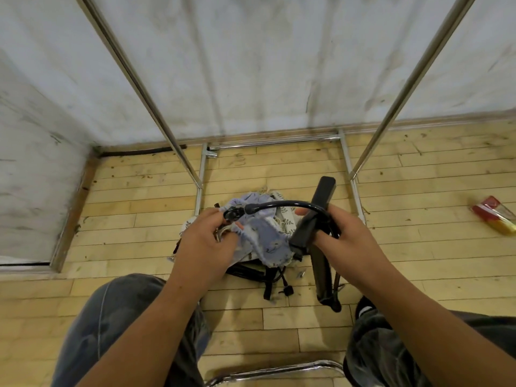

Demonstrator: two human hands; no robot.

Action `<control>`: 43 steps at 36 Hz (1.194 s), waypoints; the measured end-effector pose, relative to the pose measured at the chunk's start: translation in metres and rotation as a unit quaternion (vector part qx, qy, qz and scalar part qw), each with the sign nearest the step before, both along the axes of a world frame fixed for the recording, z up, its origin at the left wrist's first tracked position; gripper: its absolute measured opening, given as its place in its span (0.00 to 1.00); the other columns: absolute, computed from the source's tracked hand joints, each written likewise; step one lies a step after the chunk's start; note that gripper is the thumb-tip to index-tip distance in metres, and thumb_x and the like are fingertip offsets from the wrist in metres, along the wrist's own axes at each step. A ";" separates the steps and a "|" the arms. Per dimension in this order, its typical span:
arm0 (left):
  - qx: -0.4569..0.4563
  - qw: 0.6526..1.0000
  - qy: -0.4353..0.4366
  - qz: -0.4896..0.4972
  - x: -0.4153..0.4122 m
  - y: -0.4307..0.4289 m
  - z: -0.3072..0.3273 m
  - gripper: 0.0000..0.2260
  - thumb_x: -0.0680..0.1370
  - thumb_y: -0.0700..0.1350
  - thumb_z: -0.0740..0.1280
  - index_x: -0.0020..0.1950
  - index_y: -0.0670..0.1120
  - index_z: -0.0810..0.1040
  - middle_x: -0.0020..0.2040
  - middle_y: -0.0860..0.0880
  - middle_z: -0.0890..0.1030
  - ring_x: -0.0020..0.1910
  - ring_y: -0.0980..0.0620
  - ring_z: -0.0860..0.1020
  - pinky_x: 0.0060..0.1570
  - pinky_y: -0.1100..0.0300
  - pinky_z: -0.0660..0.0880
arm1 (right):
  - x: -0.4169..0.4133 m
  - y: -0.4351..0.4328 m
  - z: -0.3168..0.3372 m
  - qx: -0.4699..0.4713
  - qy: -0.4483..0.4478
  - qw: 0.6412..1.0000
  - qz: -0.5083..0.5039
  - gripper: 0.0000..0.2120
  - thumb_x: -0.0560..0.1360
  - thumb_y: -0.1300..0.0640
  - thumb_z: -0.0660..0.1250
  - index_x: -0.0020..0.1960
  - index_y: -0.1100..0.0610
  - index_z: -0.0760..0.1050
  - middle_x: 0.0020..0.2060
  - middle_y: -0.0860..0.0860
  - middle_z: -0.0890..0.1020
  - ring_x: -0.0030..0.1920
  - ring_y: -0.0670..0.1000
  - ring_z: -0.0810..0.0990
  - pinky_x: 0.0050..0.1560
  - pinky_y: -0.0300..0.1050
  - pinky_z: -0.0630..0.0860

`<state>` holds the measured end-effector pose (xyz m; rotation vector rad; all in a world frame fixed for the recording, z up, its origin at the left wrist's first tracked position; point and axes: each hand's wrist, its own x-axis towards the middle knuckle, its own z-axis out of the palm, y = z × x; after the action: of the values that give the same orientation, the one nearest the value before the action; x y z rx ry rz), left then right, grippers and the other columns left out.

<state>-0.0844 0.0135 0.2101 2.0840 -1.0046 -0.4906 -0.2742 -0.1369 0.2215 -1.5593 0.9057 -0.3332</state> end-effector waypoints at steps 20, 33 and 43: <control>-0.041 0.995 0.059 -0.073 -0.004 -0.001 0.015 0.17 0.79 0.36 0.68 0.49 0.61 0.79 0.57 0.66 0.78 0.58 0.60 0.78 0.52 0.75 0.71 | 0.000 0.000 -0.016 -0.014 0.071 0.997 0.000 0.10 0.81 0.56 0.67 0.57 0.43 0.82 0.45 0.44 0.85 0.39 0.36 0.80 0.34 0.28 0.73; 0.008 0.999 0.034 -0.009 0.003 0.002 -0.002 0.11 0.77 0.38 0.70 0.44 0.54 0.82 0.48 0.58 0.79 0.54 0.49 0.81 0.46 0.59 0.76 | -0.004 -0.007 -0.026 -0.050 0.092 0.992 -0.067 0.06 0.81 0.52 0.69 0.49 0.41 0.79 0.35 0.45 0.81 0.30 0.39 0.76 0.32 0.38 0.71; -0.006 1.000 0.025 0.009 -0.001 -0.001 0.005 0.15 0.78 0.35 0.69 0.46 0.56 0.83 0.44 0.54 0.74 0.33 0.49 0.72 0.30 0.66 0.66 | -0.003 -0.006 -0.025 -0.131 0.119 0.984 -0.034 0.02 0.80 0.56 0.69 0.51 0.52 0.80 0.40 0.53 0.81 0.38 0.55 0.79 0.36 0.52 0.77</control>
<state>-0.0854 0.0128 0.2155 2.0583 -0.9576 -0.5245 -0.2772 -0.1433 0.1964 -1.8410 1.1374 -0.3284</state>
